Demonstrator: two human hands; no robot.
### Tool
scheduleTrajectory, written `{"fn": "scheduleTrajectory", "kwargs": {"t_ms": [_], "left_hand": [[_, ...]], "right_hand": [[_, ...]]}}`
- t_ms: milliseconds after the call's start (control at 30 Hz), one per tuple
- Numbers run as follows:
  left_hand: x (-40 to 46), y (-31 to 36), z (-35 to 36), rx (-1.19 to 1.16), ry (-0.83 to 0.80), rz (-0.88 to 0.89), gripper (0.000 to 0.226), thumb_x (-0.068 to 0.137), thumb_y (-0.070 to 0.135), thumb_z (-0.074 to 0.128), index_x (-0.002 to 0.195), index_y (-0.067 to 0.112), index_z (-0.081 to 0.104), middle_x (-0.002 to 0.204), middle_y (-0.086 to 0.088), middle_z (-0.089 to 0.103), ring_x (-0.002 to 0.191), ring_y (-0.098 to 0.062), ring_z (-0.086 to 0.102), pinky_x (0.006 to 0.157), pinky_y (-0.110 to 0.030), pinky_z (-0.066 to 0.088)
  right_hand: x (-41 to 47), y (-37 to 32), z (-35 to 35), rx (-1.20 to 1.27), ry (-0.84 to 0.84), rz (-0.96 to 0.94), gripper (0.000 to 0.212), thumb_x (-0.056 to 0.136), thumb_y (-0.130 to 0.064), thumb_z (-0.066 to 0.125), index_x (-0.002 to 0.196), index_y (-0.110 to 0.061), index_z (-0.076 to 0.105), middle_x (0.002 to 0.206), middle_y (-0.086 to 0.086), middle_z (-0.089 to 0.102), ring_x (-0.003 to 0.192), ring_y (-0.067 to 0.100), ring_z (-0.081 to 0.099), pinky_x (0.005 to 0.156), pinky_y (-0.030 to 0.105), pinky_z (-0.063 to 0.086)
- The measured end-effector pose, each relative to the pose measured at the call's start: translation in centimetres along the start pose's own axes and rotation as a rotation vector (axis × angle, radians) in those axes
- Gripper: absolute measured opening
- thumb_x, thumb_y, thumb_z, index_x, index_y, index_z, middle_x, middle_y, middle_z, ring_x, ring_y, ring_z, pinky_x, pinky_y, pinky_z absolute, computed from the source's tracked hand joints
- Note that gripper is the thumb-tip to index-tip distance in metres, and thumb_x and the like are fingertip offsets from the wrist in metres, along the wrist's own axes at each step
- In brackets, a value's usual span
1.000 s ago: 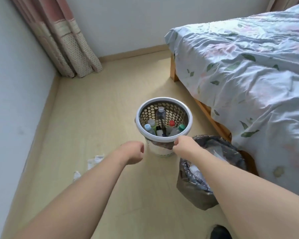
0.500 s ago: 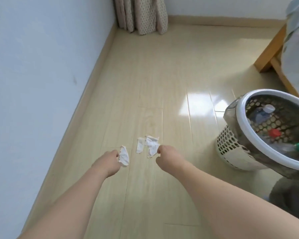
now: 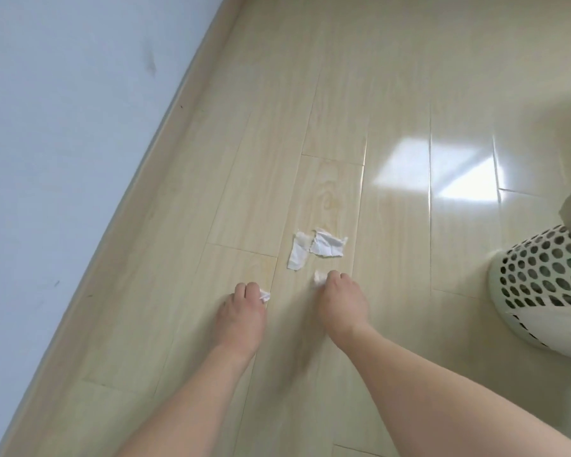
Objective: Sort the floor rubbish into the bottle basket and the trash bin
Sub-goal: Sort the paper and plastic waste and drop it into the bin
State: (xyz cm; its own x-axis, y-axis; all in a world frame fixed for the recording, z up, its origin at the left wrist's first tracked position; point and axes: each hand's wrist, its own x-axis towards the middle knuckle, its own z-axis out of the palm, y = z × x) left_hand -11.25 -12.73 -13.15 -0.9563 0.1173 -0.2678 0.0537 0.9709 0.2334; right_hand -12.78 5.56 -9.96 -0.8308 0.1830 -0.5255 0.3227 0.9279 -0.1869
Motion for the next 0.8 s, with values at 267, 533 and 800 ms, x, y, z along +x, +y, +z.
{"fn": "scheduleTrajectory", "kwargs": {"t_ms": [267,533,800], "left_hand": [[-2.5,2.2,-5.0,-0.223,-0.445,-0.115,0.018,0.093,0.025,0.048,0.077,0.019,0.044,0.078,0.002,0.055,0.067,-0.019,0.048,0.059,-0.030,0.035],[-5.1,20.4,-19.7,-0.045,-0.527,0.247,0.023,0.095,0.039,0.053,0.081,0.021,0.052,0.095,-0.001,0.063,0.093,-0.018,0.057,0.079,-0.030,0.045],[-17.8,44.3,-20.2,-0.235,-0.479,0.575,0.026,0.092,0.038,0.058,0.076,0.017,0.056,0.077,-0.001,0.064,0.070,-0.018,0.056,0.064,-0.029,0.044]], "right_hand": [[-5.0,4.3,-2.7,0.251,-0.240,-0.010,0.008,0.090,-0.009,0.042,0.084,-0.012,0.047,0.088,0.005,0.053,0.076,0.025,0.051,0.052,0.025,0.034],[-17.3,16.2,-18.9,0.322,0.016,0.016,0.008,0.090,-0.016,0.051,0.088,-0.017,0.058,0.086,0.001,0.060,0.082,0.022,0.058,0.068,0.028,0.046],[-31.7,35.6,-25.0,0.254,0.166,0.320,0.014,0.089,-0.010,0.050,0.097,-0.017,0.060,0.099,0.005,0.063,0.101,0.024,0.061,0.075,0.027,0.043]]}}
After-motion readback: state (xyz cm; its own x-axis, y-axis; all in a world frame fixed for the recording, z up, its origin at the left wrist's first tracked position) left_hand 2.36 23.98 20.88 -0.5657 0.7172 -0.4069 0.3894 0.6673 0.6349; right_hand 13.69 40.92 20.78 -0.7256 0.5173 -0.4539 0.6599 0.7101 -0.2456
